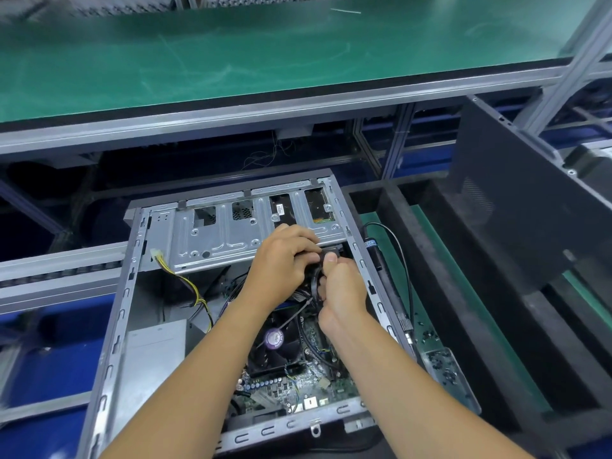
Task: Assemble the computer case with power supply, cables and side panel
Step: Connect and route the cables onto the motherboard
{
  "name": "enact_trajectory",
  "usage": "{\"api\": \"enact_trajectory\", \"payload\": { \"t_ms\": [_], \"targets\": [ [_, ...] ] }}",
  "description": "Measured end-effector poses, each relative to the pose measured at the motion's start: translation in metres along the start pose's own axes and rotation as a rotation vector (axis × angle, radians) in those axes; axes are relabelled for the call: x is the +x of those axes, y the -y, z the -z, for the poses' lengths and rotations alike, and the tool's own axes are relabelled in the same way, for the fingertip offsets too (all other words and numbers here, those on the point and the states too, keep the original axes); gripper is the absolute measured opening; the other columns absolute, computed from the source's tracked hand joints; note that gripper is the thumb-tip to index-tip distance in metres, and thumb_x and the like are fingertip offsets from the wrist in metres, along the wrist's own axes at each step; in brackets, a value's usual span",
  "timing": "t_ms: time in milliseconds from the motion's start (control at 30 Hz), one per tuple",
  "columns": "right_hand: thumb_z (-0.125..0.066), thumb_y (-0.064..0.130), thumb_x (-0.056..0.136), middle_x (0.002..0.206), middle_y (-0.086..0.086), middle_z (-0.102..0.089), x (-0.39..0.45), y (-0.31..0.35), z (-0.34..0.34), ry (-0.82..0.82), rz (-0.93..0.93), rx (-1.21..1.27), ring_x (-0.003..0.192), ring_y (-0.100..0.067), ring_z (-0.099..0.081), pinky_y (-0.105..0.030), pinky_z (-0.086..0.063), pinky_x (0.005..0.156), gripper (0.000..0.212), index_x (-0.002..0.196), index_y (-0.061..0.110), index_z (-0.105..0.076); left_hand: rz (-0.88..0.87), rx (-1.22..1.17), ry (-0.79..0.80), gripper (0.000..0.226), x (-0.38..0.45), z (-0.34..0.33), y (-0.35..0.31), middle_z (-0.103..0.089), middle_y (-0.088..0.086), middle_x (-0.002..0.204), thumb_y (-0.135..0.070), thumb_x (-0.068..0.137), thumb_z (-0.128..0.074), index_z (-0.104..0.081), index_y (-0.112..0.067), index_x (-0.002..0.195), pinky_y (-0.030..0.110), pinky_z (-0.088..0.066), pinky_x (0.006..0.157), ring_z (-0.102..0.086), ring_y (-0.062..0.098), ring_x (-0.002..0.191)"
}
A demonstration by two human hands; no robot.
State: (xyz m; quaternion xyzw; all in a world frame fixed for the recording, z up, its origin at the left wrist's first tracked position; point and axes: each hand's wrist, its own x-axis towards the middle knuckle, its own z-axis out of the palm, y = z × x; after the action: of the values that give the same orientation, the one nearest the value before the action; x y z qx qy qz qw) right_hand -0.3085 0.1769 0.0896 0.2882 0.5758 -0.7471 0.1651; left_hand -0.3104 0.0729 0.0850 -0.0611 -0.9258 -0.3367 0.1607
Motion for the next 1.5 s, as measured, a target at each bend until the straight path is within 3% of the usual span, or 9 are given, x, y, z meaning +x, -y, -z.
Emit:
{"api": "enact_trajectory", "payload": {
  "t_ms": [200,300,467,733,967,1133,1267,1367,1500],
  "targets": [
    [-0.049,0.019,0.102,0.073,0.002,-0.042,-0.0021,0.0006,0.0014,-0.027,-0.001,-0.04,0.065,-0.013,-0.035,-0.027,-0.031,0.059,0.02,0.083,0.017,-0.057,-0.023,0.021,0.007,0.013,-0.0001,-0.0008,0.0011,-0.065,-0.01,0.095,-0.004,0.08,-0.073,-0.077,-0.014,0.089,0.009,-0.035,0.075,-0.05,0.012,0.088],
    [-0.05,0.02,0.103,0.082,-0.001,-0.054,0.0,-0.0019,0.0004,-0.023,0.009,-0.021,0.075,-0.015,-0.047,-0.03,-0.043,0.07,0.022,0.082,0.021,-0.058,-0.053,0.042,0.003,0.017,0.0,-0.0009,0.0017,-0.064,-0.01,0.096,-0.003,0.081,-0.072,-0.077,-0.015,0.093,0.013,-0.036,0.073,-0.048,0.011,0.086],
    [-0.052,0.019,0.102,0.09,0.001,-0.059,0.0038,-0.0066,-0.0002,-0.044,0.018,0.036,0.083,-0.014,-0.051,-0.031,-0.044,0.08,0.014,0.096,0.02,-0.065,-0.077,0.042,-0.011,0.021,-0.0004,-0.0017,0.0021,-0.063,-0.01,0.096,-0.003,0.081,-0.072,-0.077,-0.017,0.096,0.027,-0.044,0.07,-0.048,0.013,0.085],
    [-0.053,0.019,0.102,0.108,-0.001,-0.062,0.0063,-0.0068,-0.0004,-0.051,0.01,0.058,0.088,-0.01,-0.053,-0.021,-0.039,0.066,0.022,0.121,0.018,-0.065,-0.097,0.044,-0.009,0.021,-0.0005,-0.0012,0.0019,-0.064,-0.009,0.096,-0.003,0.081,-0.072,-0.077,-0.018,0.096,0.035,-0.047,0.068,-0.049,0.015,0.084],
    [-0.056,0.016,0.101,0.097,-0.002,-0.062,0.0051,-0.0083,-0.0029,-0.073,0.013,0.129,0.087,-0.014,-0.055,-0.024,-0.045,0.073,0.018,0.115,0.011,-0.066,-0.121,0.047,-0.005,0.014,-0.0027,-0.0009,0.0022,-0.063,-0.009,0.097,-0.014,0.084,-0.067,-0.077,-0.017,0.094,0.032,-0.046,0.069,-0.049,0.016,0.084],
    [-0.055,0.015,0.101,0.087,0.003,-0.06,0.004,-0.0086,-0.0019,-0.08,0.024,0.102,0.076,-0.008,-0.053,-0.021,-0.042,0.067,0.013,0.107,0.013,-0.066,-0.082,0.046,-0.021,0.011,-0.0009,-0.0037,0.0009,-0.062,-0.012,0.094,-0.026,0.086,-0.07,-0.077,-0.019,0.088,0.031,-0.045,0.067,-0.047,0.013,0.084],
    [-0.056,0.017,0.101,0.085,0.002,-0.061,0.0034,-0.0074,-0.0011,-0.063,0.011,0.115,0.075,-0.01,-0.054,-0.023,-0.043,0.067,0.01,0.095,0.016,-0.064,-0.064,0.055,-0.024,0.006,0.0006,-0.0041,0.0,-0.063,-0.011,0.094,-0.019,0.085,-0.072,-0.077,-0.017,0.086,0.03,-0.044,0.066,-0.048,0.015,0.083],
    [-0.056,0.019,0.101,0.074,0.004,-0.054,0.0026,-0.0058,-0.0003,-0.048,-0.003,0.11,0.064,-0.008,-0.045,-0.022,-0.037,0.058,0.016,0.086,0.019,-0.062,-0.066,0.062,-0.015,0.007,0.0005,-0.0035,0.0007,-0.063,-0.01,0.095,-0.015,0.085,-0.071,-0.077,-0.018,0.089,0.028,-0.042,0.068,-0.048,0.015,0.084],
    [-0.054,0.016,0.101,0.087,0.0,-0.058,0.0045,-0.0063,-0.0015,-0.052,-0.007,0.132,0.077,-0.013,-0.051,-0.024,-0.042,0.065,0.009,0.097,0.016,-0.063,-0.079,0.066,-0.017,0.011,-0.0008,-0.0037,0.0008,-0.063,-0.01,0.095,-0.012,0.084,-0.071,-0.077,-0.019,0.091,0.027,-0.041,0.069,-0.048,0.015,0.084]
  ]
}}
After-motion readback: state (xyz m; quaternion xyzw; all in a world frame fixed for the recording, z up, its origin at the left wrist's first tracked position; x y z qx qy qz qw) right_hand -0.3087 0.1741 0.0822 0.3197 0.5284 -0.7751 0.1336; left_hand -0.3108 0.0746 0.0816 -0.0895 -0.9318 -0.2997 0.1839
